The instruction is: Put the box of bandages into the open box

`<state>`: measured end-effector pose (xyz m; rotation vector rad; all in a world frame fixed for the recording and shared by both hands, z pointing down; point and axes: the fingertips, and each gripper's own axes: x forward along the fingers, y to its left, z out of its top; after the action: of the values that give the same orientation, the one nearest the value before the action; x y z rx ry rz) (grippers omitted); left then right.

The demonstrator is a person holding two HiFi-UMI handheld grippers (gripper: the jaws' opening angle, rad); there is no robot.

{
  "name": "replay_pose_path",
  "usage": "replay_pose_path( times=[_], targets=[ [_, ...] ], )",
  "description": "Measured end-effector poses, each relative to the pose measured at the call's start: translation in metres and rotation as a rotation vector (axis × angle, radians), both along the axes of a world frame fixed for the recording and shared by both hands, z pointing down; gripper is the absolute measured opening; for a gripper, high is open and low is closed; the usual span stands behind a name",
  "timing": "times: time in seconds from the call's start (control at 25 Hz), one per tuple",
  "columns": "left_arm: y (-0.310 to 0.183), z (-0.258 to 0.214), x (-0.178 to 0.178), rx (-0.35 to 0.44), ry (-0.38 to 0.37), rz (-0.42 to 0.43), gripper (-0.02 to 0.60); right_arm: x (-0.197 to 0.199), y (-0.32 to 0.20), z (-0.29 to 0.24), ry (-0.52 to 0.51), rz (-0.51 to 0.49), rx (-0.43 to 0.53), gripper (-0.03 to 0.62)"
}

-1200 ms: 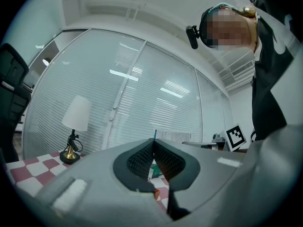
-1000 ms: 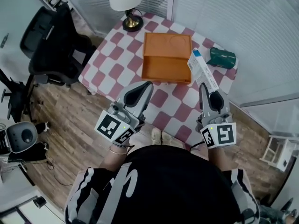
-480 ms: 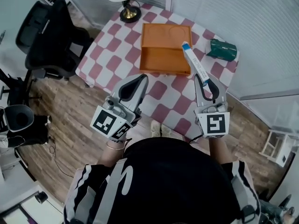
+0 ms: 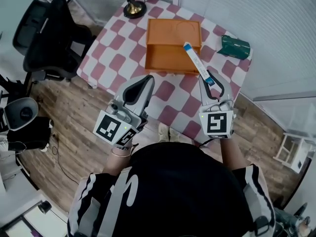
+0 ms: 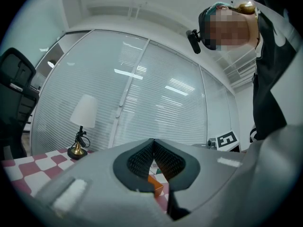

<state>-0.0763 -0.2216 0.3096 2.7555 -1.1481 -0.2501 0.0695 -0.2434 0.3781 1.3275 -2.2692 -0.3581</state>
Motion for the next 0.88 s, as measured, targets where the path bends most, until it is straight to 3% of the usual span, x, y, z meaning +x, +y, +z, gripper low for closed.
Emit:
replay_pose_path(
  times=[0.88],
  targets=[
    [0.004, 0.000, -0.008, -0.009, 0.007, -0.027, -0.002, -0.008, -0.007, 0.056, 0.394, -0.062, 0.014, 0.071]
  ],
)
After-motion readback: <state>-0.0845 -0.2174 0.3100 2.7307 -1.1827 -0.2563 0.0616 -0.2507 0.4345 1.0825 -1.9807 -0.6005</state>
